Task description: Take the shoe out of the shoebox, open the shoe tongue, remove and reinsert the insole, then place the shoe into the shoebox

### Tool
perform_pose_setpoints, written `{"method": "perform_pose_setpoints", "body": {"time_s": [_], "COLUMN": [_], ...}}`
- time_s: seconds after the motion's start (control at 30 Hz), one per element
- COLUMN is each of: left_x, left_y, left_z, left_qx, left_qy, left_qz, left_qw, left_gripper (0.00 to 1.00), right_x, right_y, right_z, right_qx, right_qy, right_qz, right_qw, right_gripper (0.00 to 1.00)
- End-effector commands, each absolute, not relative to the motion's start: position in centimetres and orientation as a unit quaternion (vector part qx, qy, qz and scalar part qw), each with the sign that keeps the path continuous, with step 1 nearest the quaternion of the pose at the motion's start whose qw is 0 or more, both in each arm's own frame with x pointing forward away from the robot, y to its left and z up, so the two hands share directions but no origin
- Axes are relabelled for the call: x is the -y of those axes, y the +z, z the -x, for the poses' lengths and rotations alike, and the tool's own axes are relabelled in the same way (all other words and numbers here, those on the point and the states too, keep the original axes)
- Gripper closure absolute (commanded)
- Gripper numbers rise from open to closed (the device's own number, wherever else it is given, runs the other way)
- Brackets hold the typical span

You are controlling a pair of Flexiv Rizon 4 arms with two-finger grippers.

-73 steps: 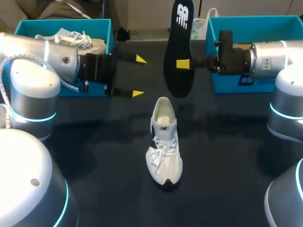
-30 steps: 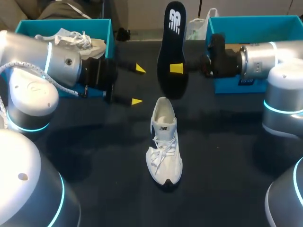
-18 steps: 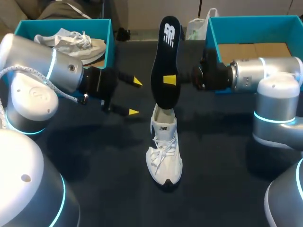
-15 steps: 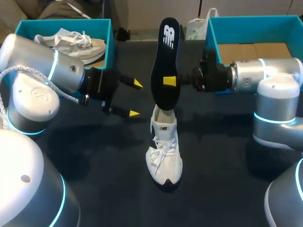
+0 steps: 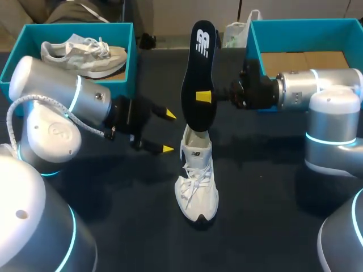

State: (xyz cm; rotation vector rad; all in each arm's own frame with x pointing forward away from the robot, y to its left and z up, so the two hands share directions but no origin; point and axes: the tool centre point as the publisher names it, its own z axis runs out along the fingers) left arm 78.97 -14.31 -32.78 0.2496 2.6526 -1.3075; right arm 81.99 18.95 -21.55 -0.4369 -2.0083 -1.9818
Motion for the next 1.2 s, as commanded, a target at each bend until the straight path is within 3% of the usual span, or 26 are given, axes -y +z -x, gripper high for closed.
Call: {"method": "perform_pose_setpoints", "body": {"time_s": [0.03, 1.2], "left_x": [15.2, 16.1], "left_y": [-33.5, -35.0], "left_z": [-78.9, -78.5], "left_qx": [-0.892, -0.897], "left_qy": [-0.437, -0.437], "left_qz": [-0.077, -0.047], "left_qw": [0.089, 0.049], "left_gripper": [0.0, 0.0], "right_x": [-19.1, -19.9], "right_y": [-21.6, -28.4], "right_z": [-82.0, -82.3], "right_qx": [0.696, 0.681], "right_qy": [-0.687, -0.687], "right_qz": [0.152, 0.175], "right_qw": [0.142, 0.185], "right_gripper": [1.0, 1.0]}}
